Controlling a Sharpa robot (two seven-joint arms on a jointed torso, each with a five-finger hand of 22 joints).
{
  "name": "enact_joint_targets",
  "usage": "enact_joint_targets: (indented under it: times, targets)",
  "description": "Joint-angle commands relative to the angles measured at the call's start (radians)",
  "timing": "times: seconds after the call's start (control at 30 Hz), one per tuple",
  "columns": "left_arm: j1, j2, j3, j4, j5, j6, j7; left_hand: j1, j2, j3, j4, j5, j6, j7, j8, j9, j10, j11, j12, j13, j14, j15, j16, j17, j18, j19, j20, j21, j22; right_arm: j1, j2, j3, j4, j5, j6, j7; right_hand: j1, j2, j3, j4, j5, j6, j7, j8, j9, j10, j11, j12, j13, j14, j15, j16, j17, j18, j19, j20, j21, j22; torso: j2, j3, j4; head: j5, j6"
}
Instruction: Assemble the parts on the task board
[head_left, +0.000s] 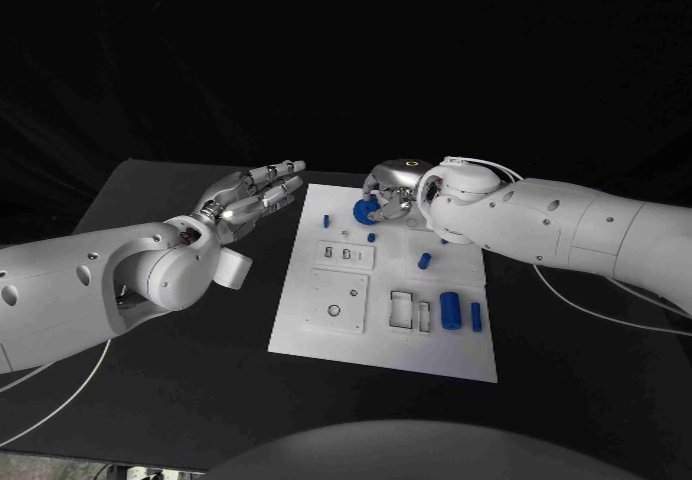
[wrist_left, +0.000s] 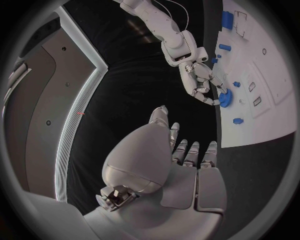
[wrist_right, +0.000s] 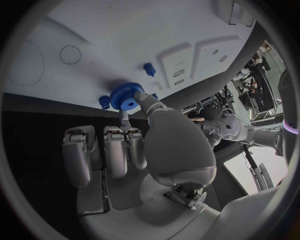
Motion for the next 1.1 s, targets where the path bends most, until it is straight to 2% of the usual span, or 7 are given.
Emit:
enact_joint_targets:
  times: [0.03, 0.17, 0.23, 0.3, 0.6, 0.87, 1.1]
  targets:
    - [0.000, 0.002, 0.001, 0.001, -0.004, 0.021, 0.005, 0.007, 0.000, 0.004, -0.001, 0.004, 0.006, 0.004, 0.004, 0.001, -0.001, 0.009, 0.003, 0.001, -0.003, 0.006, 0.004, 0.001, 0.016, -0.001, 0.007, 0.004, -0.016, -0.003, 0.006, 0.000, -0.008, 0.003, 0.035, 0.007, -0.011, 0.007, 0.009, 0.005, -0.011, 0.038, -0.044, 0.000, 0.042, 0.104, 0.011, 0.004, 0.263, 0.104, 0.009, 0.003, 0.263, 0.003, 0.079, 0.008, -0.007, 0.251, 0.000, 0.0008, -0.0001, -0.001, -0.002]
    - [0.000, 0.001, 0.001, 0.001, -0.004, 0.021, 0.005, 0.008, 0.000, 0.005, -0.001, 0.005, 0.006, 0.005, 0.004, 0.001, -0.001, 0.010, 0.004, 0.001, -0.002, 0.006, 0.005, 0.001, 0.016, 0.000, 0.007, 0.004, -0.016, -0.006, 0.011, 0.000, -0.013, -0.007, 0.029, 0.004, -0.010, 0.004, 0.024, 0.008, -0.012, -0.031, -0.034, -0.074, -0.015, 0.104, 0.016, 0.004, 0.263, 0.104, 0.013, 0.003, 0.263, 0.005, 0.070, 0.012, -0.016, 0.247, 0.000, 0.0013, -0.0004, 0.002, -0.002]
    - [0.000, 0.000, 0.001, 0.002, -0.004, 0.021, 0.005, 0.008, 0.000, 0.005, -0.001, 0.005, 0.006, 0.005, 0.004, 0.001, -0.001, 0.010, 0.004, 0.001, -0.002, 0.006, 0.005, 0.001, 0.016, 0.000, 0.007, 0.004, -0.016, -0.006, 0.013, 0.000, -0.015, -0.012, 0.025, 0.002, -0.008, 0.000, 0.033, 0.009, -0.013, -0.066, -0.038, -0.114, -0.048, 0.104, 0.013, 0.004, 0.263, 0.104, 0.013, 0.003, 0.263, 0.006, 0.068, 0.013, -0.018, 0.246, 0.000, 0.0011, -0.0002, 0.002, -0.003]
    - [0.000, -0.001, 0.001, 0.002, -0.004, 0.020, 0.004, 0.008, 0.000, 0.005, -0.001, 0.005, 0.006, 0.005, 0.004, 0.001, -0.001, 0.010, 0.004, 0.001, -0.002, 0.006, 0.005, 0.001, 0.016, 0.000, 0.007, 0.004, -0.016, -0.007, 0.014, 0.000, -0.016, -0.016, 0.018, 0.001, -0.005, -0.001, 0.040, 0.008, -0.011, -0.089, -0.040, -0.129, -0.074, 0.104, 0.011, 0.004, 0.263, 0.104, 0.011, 0.003, 0.263, 0.007, 0.067, 0.012, -0.020, 0.246, 0.000, 0.0009, -0.0005, 0.002, -0.005]
    - [0.000, 0.000, 0.001, 0.002, -0.004, 0.020, 0.003, 0.009, 0.000, 0.006, -0.001, 0.006, 0.007, 0.007, 0.004, 0.001, -0.001, 0.011, 0.005, 0.001, -0.002, 0.007, 0.005, 0.002, 0.016, 0.000, 0.008, 0.005, -0.016, -0.008, 0.012, 0.000, -0.014, -0.018, -0.002, 0.002, 0.003, 0.013, 0.068, 0.012, 0.007, -0.160, -0.067, -0.129, -0.150, 0.104, -0.010, 0.004, 0.263, 0.104, -0.004, 0.003, 0.263, 0.009, 0.059, 0.000, -0.028, 0.242, 0.000, 0.0011, -0.0015, 0.004, -0.007]
    - [0.000, -0.002, 0.001, 0.001, -0.004, 0.019, 0.003, 0.009, 0.000, 0.006, -0.001, 0.006, 0.007, 0.007, 0.004, 0.001, -0.001, 0.011, 0.005, 0.001, -0.002, 0.007, 0.005, 0.002, 0.016, 0.000, 0.008, 0.005, -0.016, -0.009, -0.001, 0.000, -0.002, -0.011, 0.005, 0.004, 0.009, 0.003, 0.071, 0.003, 0.007, -0.169, -0.067, -0.128, -0.167, 0.104, -0.013, 0.004, 0.263, 0.104, -0.007, 0.003, 0.263, 0.012, 0.051, -0.005, -0.036, 0.239, 0.000, 0.0016, -0.0013, 0.004, -0.008]
    - [0.000, -0.004, 0.001, 0.002, -0.004, 0.020, 0.004, 0.009, 0.000, 0.006, -0.001, 0.006, 0.007, 0.007, 0.004, 0.001, -0.001, 0.011, 0.005, 0.001, -0.002, 0.007, 0.005, 0.002, 0.016, 0.000, 0.008, 0.005, -0.016, -0.011, -0.033, -0.001, 0.027, 0.000, -0.031, 0.015, -0.003, 0.000, 0.062, 0.011, -0.044, -0.158, -0.064, -0.124, -0.186, 0.104, -0.011, 0.004, 0.263, 0.104, -0.008, 0.003, 0.263, 0.013, 0.048, -0.006, -0.039, 0.238, 0.000, 0.0012, -0.0015, 0.005, -0.003]
